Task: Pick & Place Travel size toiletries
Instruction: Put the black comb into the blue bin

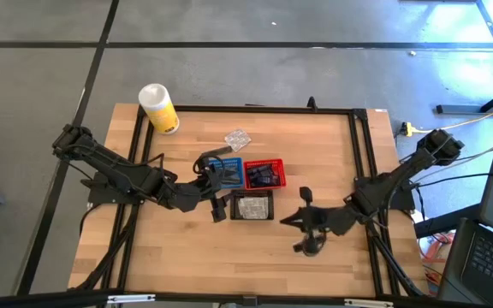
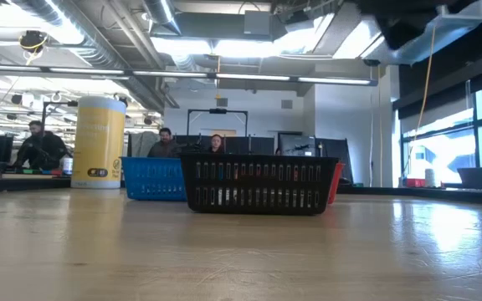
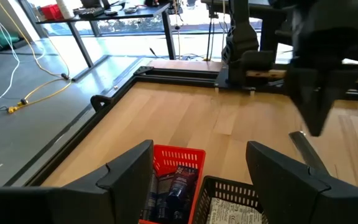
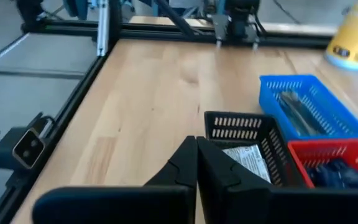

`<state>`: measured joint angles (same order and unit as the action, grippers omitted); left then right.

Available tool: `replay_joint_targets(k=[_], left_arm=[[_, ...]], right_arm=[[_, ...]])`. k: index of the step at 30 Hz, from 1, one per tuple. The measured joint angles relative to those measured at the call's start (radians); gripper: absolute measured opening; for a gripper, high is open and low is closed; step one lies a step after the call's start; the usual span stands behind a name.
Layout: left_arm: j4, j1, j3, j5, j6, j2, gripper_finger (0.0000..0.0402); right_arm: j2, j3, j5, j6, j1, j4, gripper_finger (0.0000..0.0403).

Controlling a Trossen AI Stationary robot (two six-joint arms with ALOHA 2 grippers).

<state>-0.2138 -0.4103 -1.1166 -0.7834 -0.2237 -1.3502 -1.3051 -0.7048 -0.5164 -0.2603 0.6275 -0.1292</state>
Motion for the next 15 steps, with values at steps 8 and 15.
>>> replay_joint_targets(k=[8,15], left_arm=[[0.0,0.0,0.0,0.0,0.0,0.0,0.0253],[0.0,0.001,0.0,-0.01,0.001,0.0,0.0253]], right_arm=[[0.0,0.0,-0.045,0.099,0.09,-0.002,0.0008],[-0.017,0.0,-0.062,0.092,0.097,0.061,0.0003]])
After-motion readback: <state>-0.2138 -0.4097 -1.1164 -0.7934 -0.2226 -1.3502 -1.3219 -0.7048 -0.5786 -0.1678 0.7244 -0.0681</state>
